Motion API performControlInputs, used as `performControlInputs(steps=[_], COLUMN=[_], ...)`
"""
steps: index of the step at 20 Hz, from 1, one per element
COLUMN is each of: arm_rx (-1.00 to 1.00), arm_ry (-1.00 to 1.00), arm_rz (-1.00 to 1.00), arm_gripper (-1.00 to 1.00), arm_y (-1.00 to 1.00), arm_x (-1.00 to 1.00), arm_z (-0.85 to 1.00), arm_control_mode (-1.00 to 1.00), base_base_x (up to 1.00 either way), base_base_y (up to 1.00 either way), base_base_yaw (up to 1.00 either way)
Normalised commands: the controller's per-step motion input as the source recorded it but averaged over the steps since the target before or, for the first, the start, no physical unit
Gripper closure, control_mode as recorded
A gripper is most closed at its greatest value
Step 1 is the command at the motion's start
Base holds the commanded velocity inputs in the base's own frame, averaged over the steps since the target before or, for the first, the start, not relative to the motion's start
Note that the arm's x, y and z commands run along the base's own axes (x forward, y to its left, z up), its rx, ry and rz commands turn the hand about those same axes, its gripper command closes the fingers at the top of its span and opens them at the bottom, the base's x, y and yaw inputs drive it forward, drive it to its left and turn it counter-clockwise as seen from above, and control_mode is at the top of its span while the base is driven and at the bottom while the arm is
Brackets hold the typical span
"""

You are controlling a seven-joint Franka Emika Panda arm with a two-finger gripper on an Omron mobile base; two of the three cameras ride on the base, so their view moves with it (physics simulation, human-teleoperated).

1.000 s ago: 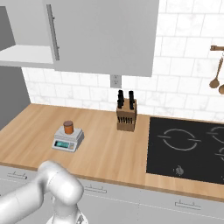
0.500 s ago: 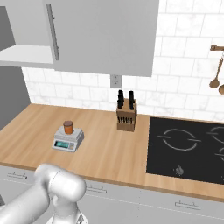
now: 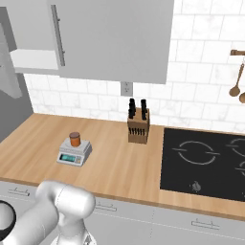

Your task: Pick the jam and place it on the digital scale for weighing, and close the cabinet.

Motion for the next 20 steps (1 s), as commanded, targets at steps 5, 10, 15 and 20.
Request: performControlInputs(steps=[5,10,15,20], arm_rx=[0.13,0.05,0.06,0.11], arm_ry=[0.07,0.06,-0.05,0.0], arm_rz=[0.0,0.0,0.0,0.0], arm_gripper=[-1.0,-1.0,-1.0,-1.0], arm_y=[-0.73,-0.46,-0.2,-0.35], arm_x=[0.3,0.55,1.0,1.0], arm_z=[0.77,0.35,-0.12,-0.01], arm_control_mode=[-1.0,-1.0,-1.0,-1.0], base_base_x=[0.0,0.0,0.0,0.0], base_base_y=[0.0,0.0,0.0,0.0], base_base_yaw=[0.0,0.0,0.0,0.0])
